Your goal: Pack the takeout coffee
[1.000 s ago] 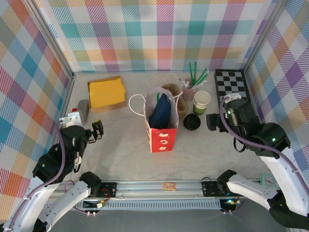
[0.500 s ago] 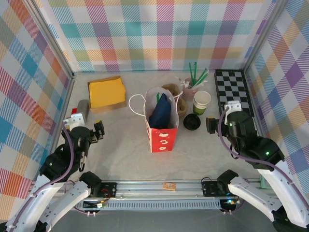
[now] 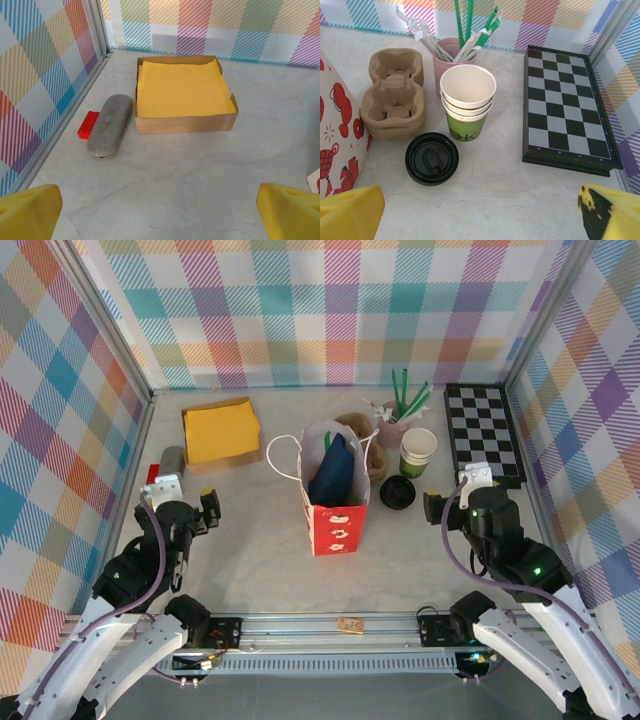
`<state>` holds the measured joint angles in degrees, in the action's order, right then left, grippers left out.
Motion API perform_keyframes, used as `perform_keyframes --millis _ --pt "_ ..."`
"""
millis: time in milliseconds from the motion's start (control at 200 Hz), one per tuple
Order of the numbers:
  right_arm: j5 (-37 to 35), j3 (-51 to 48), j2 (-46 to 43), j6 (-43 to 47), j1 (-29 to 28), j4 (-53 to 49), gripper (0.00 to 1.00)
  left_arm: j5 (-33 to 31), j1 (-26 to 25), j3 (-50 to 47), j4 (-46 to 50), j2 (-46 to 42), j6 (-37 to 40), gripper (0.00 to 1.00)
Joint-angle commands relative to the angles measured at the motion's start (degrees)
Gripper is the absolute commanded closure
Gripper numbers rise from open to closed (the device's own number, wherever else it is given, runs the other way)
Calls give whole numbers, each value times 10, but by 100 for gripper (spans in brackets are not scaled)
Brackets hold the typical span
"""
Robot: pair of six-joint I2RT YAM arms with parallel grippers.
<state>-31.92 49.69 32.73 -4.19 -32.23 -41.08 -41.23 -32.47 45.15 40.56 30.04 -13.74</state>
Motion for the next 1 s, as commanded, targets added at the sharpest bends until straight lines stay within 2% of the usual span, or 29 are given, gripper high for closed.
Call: perform_keyframes --millis 0,320,555,750,996 --pt "4 -7 -8 20 4 42 1 -10 4 -11 -25 -1 13 1" --pt "0 -52 -14 15 7 55 1 -21 4 -63 -76 0 27 0" --pt "-1 -118 -49 36 8 111 1 -44 4 -101 -114 3 27 0" --pt "-5 -135 -62 35 9 116 1 -61 4 -124 -152 30 28 0" --pt "-45 -155 -72 14 9 146 1 -93 4 -160 -200 37 30 0"
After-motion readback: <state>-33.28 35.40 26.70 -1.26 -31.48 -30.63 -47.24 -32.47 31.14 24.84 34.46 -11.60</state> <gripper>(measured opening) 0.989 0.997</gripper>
